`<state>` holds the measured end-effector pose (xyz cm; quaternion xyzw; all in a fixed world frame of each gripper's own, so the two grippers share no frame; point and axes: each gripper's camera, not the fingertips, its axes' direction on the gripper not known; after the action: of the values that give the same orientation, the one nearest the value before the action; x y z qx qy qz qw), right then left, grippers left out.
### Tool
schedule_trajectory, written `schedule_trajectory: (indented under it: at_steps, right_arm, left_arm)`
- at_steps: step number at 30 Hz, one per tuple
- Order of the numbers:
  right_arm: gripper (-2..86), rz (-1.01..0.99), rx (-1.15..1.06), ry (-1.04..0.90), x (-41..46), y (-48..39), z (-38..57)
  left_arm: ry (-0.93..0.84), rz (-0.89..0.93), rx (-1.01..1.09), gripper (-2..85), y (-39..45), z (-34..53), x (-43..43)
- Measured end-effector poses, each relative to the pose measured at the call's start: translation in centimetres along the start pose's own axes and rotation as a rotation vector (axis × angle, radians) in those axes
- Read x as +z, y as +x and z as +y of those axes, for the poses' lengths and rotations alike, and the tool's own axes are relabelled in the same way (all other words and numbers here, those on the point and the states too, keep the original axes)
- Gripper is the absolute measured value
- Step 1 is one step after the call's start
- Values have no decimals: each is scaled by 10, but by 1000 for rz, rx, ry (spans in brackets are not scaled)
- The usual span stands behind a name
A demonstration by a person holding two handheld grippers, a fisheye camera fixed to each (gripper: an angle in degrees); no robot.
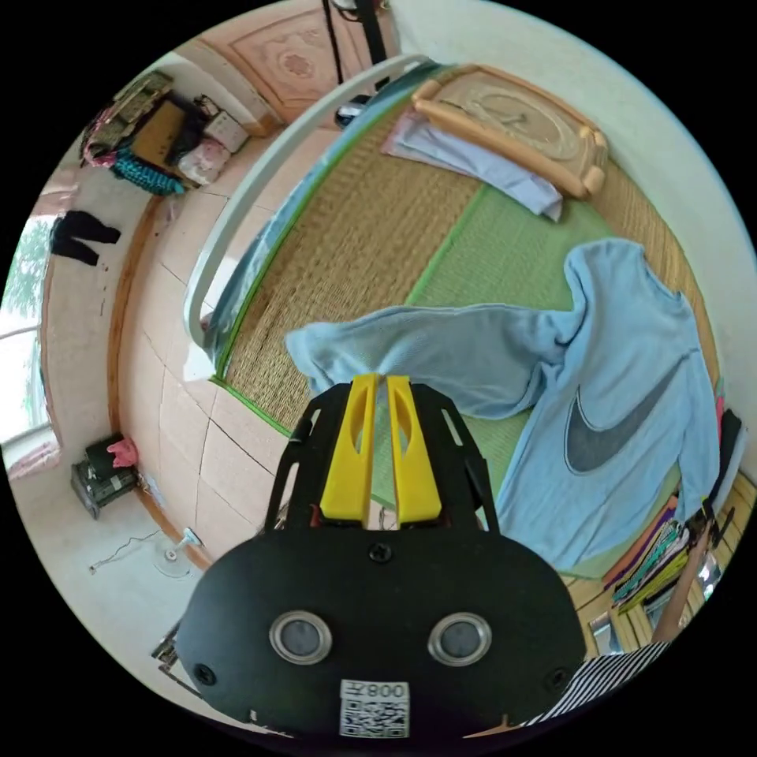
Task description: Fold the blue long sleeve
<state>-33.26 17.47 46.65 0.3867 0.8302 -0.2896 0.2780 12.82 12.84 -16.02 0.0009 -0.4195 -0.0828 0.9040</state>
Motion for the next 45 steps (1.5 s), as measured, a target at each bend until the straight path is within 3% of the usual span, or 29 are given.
schedule_trajectory:
  at_steps: [6,10,14,21,27,39,45]
  right_arm:
    - [82,-29,5,-41,26,-19,-4]
    - [88,-236,-140,-79,46,-51,22]
    - [100,-230,-336,-225,90,-93,42]
    - [107,-229,-503,-340,149,-127,44]
    - [38,-128,-552,-357,162,-140,48]
    - [25,-319,-387,-459,135,-68,94]
    - [33,-359,-293,-551,174,-62,111]
  left_arm:
    - [-9,188,116,31,10,8,35]
    - [-216,422,200,57,26,46,91]
    - [-408,506,148,84,22,77,140]
    - [-500,492,82,91,12,78,178]
    - [-514,418,183,45,21,58,178]
    - [-530,413,229,27,16,31,156]
    - [-584,364,186,33,30,15,176]
